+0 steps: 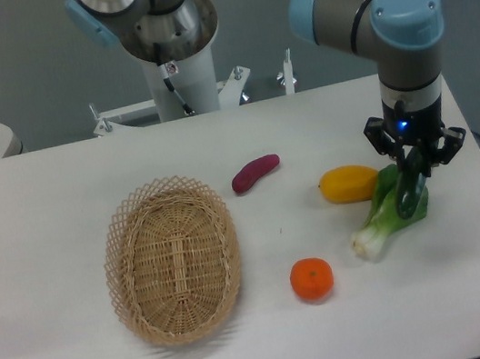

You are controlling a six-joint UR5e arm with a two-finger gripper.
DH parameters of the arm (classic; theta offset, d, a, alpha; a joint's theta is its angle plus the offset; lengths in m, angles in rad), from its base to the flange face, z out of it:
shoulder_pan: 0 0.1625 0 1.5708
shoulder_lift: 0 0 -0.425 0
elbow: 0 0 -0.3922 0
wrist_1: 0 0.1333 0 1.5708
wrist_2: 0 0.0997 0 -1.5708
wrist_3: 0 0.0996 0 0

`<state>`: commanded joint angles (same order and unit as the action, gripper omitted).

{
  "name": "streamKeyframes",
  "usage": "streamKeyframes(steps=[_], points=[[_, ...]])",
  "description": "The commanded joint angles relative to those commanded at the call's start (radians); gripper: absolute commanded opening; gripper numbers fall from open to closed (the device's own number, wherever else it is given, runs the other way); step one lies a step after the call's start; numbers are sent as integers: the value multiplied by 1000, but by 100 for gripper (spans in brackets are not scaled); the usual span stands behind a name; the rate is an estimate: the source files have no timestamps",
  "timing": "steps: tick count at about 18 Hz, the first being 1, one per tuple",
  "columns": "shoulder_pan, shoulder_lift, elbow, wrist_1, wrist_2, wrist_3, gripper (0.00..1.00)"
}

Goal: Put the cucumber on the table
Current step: 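Grasp the green cucumber beside the bok choy with the gripper and lift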

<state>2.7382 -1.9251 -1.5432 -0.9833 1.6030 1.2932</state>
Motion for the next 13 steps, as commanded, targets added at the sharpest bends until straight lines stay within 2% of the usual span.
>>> streamKeyframes(steps=[7, 13], points=[[-11, -21, -5, 8, 0, -11, 26], [-37, -46, -3, 46, 2, -102, 26]])
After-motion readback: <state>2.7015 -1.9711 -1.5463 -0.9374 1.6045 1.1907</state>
